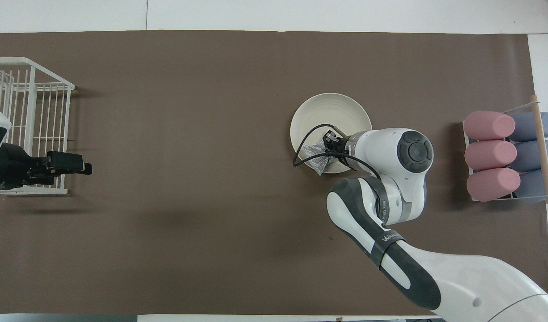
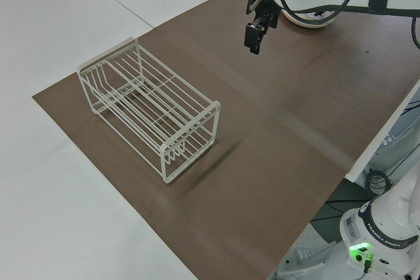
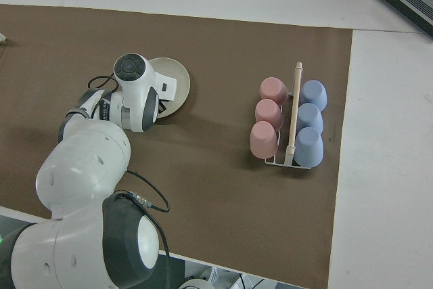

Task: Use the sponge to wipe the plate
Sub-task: 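Rub the sponge across the cream plate with the right gripper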

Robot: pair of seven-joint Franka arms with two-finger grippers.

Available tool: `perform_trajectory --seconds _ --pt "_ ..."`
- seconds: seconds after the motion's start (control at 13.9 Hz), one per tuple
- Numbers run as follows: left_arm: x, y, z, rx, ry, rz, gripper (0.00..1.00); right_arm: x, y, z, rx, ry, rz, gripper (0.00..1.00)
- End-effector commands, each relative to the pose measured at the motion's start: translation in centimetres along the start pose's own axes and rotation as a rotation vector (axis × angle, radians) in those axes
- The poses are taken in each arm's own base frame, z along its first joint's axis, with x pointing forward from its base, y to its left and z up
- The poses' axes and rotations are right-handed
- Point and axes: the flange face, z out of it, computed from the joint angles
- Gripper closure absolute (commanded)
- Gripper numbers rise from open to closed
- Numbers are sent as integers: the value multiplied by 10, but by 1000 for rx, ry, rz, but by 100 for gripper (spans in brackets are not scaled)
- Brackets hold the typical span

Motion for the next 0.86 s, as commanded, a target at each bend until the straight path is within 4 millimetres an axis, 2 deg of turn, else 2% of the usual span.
perform_trajectory --seconds 0.0,0.07,0.29,0.43,0.65,0.79 --pt "2 1 -1 23 -14 -10 0 8 8 15 -13 -7 11 100" --pt "2 3 -2 21 -11 -21 0 18 13 13 -12 -1 -23 100" --pt "2 9 0 -1 -14 -44 0 65 38 4 -10 23 -125 100" --pt "2 13 -1 -55 -18 -75 0 75 45 5 -15 24 -143 100" --pt "1 18 0 -108 -25 -90 0 58 36 9 -17 13 -107 100" --pt "1 19 0 -110 -23 -109 0 29 20 14 -16 0 -46 100"
